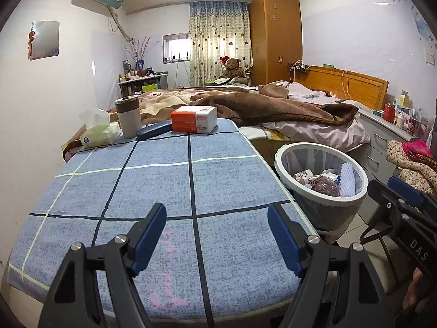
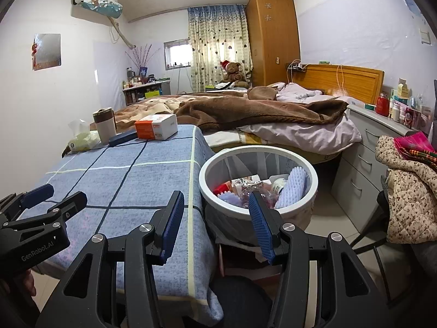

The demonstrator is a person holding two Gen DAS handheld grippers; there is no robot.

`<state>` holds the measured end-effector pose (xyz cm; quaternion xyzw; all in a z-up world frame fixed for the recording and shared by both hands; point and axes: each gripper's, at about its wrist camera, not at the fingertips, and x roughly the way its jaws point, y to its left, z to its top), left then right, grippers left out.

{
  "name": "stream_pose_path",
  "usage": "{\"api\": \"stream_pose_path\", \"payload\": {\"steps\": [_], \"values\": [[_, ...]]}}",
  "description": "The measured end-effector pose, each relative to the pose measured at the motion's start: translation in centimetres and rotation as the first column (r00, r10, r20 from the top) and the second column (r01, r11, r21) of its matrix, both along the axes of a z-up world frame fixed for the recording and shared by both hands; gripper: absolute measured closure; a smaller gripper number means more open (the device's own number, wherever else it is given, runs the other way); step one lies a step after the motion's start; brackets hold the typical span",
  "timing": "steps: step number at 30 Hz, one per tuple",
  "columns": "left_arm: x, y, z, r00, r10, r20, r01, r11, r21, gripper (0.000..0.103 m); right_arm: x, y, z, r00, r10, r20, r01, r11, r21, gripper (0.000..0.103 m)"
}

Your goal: Collect trash

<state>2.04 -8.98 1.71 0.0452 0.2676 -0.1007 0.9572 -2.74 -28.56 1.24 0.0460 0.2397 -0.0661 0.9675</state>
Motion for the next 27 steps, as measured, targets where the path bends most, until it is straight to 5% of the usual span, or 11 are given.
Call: {"api": "stream_pose_path", "payload": {"steps": [27], "values": [[-0.27,0.2,0.41,1.0,0.001,0.01,-0.001,1.0,-0.007,0.025,-0.29,0.84,0.26,1.0,-0.004,0.004,0.004,1.0,-0.003,0.052]]}}
